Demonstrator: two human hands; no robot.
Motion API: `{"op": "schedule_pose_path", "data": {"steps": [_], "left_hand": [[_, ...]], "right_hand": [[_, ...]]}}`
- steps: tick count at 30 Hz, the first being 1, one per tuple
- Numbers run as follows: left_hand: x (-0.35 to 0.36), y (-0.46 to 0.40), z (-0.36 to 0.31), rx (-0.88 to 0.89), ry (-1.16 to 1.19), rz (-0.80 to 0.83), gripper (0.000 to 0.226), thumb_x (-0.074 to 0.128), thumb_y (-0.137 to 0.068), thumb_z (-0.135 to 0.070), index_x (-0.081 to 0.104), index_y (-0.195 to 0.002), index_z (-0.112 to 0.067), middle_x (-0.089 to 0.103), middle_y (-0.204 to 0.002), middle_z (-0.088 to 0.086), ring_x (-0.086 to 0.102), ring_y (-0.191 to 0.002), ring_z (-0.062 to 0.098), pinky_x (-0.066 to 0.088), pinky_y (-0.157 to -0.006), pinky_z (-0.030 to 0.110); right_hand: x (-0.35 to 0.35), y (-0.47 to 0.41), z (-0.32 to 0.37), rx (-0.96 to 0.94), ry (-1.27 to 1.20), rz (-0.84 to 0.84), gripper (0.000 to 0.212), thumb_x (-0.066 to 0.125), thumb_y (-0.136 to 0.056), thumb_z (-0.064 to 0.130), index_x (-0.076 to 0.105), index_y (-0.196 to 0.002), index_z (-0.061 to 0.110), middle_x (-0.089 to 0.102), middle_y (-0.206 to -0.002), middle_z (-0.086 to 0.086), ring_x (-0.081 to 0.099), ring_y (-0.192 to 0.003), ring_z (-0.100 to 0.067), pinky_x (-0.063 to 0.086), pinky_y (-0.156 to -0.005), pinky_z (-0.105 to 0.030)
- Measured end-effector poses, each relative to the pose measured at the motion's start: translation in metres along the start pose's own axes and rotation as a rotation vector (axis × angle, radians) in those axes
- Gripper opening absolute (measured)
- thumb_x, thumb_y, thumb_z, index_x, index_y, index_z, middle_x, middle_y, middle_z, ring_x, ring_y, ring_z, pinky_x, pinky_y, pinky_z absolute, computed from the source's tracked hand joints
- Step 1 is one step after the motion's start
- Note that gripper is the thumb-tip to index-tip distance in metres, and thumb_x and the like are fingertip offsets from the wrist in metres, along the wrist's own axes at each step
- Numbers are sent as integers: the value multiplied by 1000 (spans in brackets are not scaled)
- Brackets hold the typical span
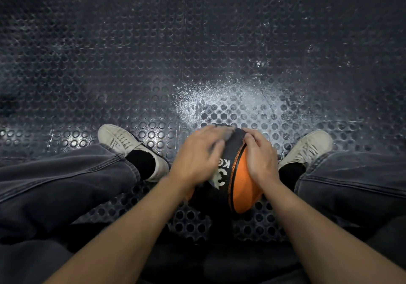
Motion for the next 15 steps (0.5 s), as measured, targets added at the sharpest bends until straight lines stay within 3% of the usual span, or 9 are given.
{"op": "schedule_pose_path", "data": {"steps": [2,4,6,7,9,10,11,13,15], "left_hand": [[-3,-37,26,-334,16,148,30,41,-102,-28,63,-120,-18,68,-111,5,63,-91,14,50,-85,26],[-10,-61,43,-563,-48,274,31,36,-103,-24,64,-113,-12,67,-100,12,65,-79,20,53,-71,31],[-6,-58,28,-492,26,255,31,37,-103,-27,64,-113,-16,68,-97,9,62,-71,14,53,-67,31],[-3,-45,16,-328,20,196,33,37,-101,-28,63,-118,-18,69,-104,7,63,-81,13,54,-78,34],[3,-10,-19,54,-55,129,40,37,-95,-28,62,-124,-17,63,-126,2,54,-117,15,38,-107,34],[8,-2,-25,185,-88,118,43,36,-93,-30,62,-124,-16,61,-130,0,48,-125,17,31,-112,34],[8,-3,-27,205,-97,108,43,35,-94,-32,63,-122,-17,62,-128,0,49,-125,18,32,-111,34],[7,-32,-13,-3,-43,63,39,37,-99,-33,68,-111,-14,70,-106,5,64,-98,21,50,-89,28],[9,-73,20,-339,-119,211,37,37,-102,-29,67,-104,-7,66,-87,9,61,-71,19,50,-68,19]], "right_hand": [[2,2,3,8,2,-15,34,42,-102,35,61,-130,37,60,-137,7,50,-126,-18,35,-103,-35],[7,3,9,19,50,-15,36,40,-103,33,58,-134,36,59,-138,7,51,-117,-16,35,-98,-32],[9,-2,14,64,73,-27,38,37,-105,33,54,-139,35,58,-138,4,51,-112,-17,36,-100,-34],[8,-6,14,101,70,-29,39,37,-104,33,53,-140,35,58,-138,2,51,-115,-19,36,-103,-36],[4,-15,11,141,43,-17,39,38,-103,30,56,-137,33,57,-140,-1,51,-124,-24,35,-108,-39],[3,-17,11,137,35,2,39,37,-102,27,59,-135,31,58,-139,-2,50,-127,-25,36,-109,-40],[2,-16,11,131,36,17,39,37,-102,25,61,-133,30,58,-139,-1,50,-127,-25,36,-110,-40],[3,-14,12,120,37,8,39,36,-102,24,61,-132,30,57,-140,-1,49,-128,-24,34,-109,-36],[6,-10,13,118,62,-10,39,35,-104,24,58,-134,31,54,-143,0,46,-129,-22,32,-106,-33]]}}
Point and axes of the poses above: each hand's wrist, its own y-axis away from the middle knuckle, its own x-axis out of the palm, z = x × y, the point moved 1 cm from there along -y, towards the middle knuckle
